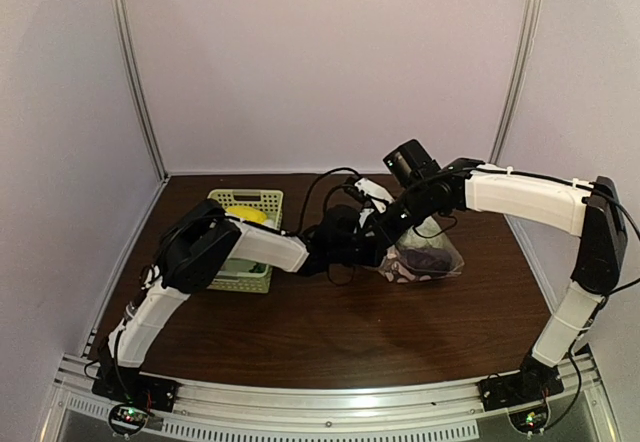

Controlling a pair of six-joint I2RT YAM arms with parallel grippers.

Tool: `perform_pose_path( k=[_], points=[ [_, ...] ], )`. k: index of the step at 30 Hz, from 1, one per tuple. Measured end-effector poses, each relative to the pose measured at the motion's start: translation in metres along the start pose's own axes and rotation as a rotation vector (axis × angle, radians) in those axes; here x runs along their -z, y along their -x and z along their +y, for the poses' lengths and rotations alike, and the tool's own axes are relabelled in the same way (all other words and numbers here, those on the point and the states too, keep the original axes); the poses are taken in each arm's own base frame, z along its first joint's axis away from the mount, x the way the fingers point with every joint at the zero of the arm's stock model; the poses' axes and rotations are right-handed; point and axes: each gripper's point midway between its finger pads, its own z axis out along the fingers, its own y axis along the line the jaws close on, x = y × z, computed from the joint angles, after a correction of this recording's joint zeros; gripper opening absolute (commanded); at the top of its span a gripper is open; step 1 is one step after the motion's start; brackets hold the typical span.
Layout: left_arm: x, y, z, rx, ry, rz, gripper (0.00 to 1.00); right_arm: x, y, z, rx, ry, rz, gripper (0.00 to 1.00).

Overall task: Open the zip-top bag and remove the fake food
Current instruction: Pick up the fake vegetable from the zipper food storage bag, then place the fake vegetable in the bin.

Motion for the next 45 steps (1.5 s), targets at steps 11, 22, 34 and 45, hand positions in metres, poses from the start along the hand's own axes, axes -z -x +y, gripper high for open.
perform_pose_path(
  k=[11,22,34,45],
  points=[
    [0.017,-0.007,0.001,0.045,-0.099,-0.003,0.01,-0.002,0.003,0.008,0.026,0.026,-0.015,0.0],
    [0.056,0.021,-0.007,0.256,-0.201,-0.023,0.05,0.003,-0.004,0.017,0.141,0.034,-0.024,0.0],
    [0.077,0.029,-0.038,0.519,-0.416,-0.008,0.05,0.015,-0.01,0.02,0.216,0.028,-0.025,0.0],
    [0.093,0.032,-0.051,0.665,-0.505,0.005,0.04,0.025,-0.018,0.024,0.236,0.029,-0.003,0.0]
  ],
)
